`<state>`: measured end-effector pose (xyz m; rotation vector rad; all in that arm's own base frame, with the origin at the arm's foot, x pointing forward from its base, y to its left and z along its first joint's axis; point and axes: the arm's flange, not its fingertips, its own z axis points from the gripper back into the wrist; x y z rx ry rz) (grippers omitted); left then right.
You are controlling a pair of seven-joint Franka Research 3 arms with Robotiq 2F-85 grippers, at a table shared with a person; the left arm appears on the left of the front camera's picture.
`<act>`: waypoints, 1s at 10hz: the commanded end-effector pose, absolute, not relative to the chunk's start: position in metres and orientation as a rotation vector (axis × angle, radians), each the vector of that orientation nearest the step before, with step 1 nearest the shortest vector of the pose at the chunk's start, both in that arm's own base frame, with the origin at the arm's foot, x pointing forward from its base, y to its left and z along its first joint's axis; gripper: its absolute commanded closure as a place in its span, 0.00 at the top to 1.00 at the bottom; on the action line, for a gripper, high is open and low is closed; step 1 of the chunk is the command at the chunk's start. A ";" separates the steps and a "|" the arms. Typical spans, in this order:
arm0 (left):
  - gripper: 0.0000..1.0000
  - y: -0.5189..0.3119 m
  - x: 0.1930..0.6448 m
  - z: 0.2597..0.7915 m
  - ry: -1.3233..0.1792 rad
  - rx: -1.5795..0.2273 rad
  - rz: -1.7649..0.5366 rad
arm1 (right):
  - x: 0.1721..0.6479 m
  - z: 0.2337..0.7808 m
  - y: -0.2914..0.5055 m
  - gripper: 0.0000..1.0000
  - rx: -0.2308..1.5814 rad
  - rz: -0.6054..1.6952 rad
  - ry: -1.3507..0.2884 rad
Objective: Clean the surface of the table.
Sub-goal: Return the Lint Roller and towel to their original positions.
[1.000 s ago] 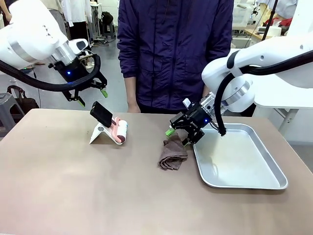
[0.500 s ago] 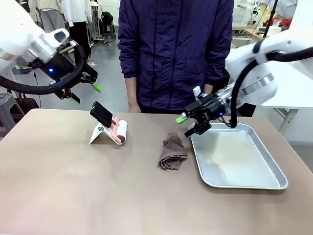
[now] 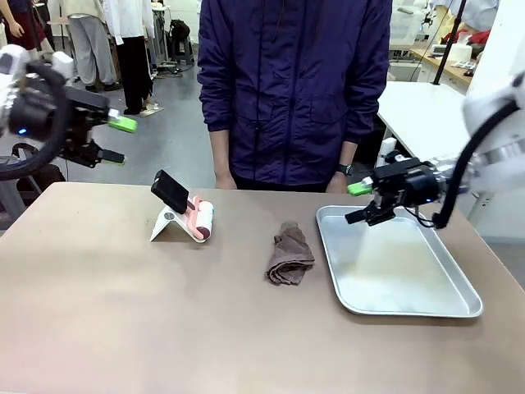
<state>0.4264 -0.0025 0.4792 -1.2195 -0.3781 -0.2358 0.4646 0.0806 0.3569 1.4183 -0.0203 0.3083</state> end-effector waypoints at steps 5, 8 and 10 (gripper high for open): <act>1.00 0.090 0.385 0.388 -0.245 -1.443 0.004 | 0.401 0.375 0.028 1.00 1.504 0.075 -0.321; 1.00 0.102 0.387 0.381 -0.271 -1.502 0.005 | 0.409 0.364 0.017 1.00 1.549 0.114 -0.252; 1.00 0.102 0.387 0.381 -0.271 -1.502 0.005 | 0.409 0.364 0.017 1.00 1.549 0.114 -0.252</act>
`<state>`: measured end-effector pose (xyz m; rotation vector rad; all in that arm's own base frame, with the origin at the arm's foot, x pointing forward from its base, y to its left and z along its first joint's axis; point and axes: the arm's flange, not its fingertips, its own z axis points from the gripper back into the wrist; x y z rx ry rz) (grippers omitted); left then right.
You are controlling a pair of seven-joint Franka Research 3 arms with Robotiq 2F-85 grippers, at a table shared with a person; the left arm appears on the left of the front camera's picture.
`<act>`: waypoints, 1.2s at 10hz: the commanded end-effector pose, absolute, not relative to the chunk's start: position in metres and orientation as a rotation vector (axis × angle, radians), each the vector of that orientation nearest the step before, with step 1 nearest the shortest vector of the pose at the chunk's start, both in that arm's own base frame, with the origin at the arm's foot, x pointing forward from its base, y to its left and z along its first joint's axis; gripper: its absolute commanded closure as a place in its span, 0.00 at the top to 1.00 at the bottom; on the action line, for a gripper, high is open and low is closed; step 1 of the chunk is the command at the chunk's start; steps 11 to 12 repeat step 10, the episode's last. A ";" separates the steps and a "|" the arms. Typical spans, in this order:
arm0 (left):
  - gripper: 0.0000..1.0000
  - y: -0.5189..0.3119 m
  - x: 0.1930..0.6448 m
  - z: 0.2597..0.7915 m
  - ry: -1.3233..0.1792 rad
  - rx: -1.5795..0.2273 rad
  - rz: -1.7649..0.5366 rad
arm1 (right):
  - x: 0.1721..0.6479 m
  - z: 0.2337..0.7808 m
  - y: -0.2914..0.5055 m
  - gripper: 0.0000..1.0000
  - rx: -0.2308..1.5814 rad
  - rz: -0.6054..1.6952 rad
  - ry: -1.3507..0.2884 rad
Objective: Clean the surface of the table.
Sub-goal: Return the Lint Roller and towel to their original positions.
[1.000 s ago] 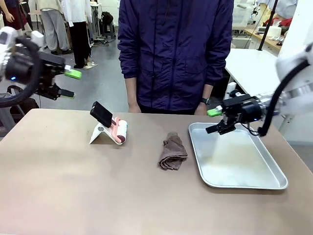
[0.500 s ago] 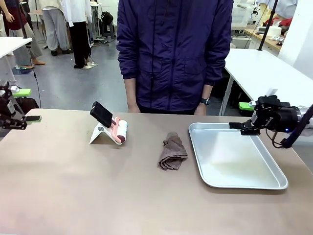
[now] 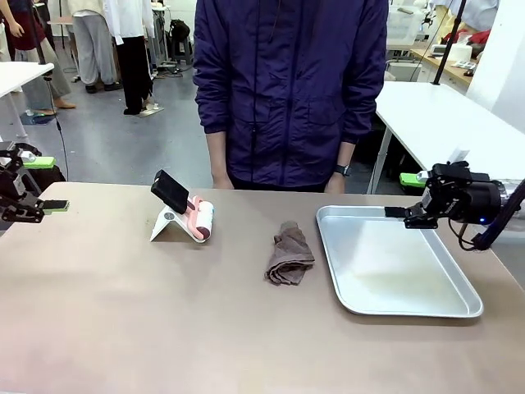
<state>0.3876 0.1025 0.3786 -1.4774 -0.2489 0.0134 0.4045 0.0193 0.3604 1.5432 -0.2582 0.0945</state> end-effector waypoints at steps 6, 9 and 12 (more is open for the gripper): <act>1.00 0.102 0.387 0.381 -0.271 -1.502 0.005 | 0.409 0.364 0.017 1.00 1.549 0.114 -0.252; 1.00 0.102 0.387 0.381 -0.271 -1.502 0.005 | 0.409 0.364 0.017 1.00 1.549 0.114 -0.252; 1.00 0.102 0.387 0.381 -0.271 -1.502 0.005 | 0.409 0.364 0.017 1.00 1.549 0.114 -0.252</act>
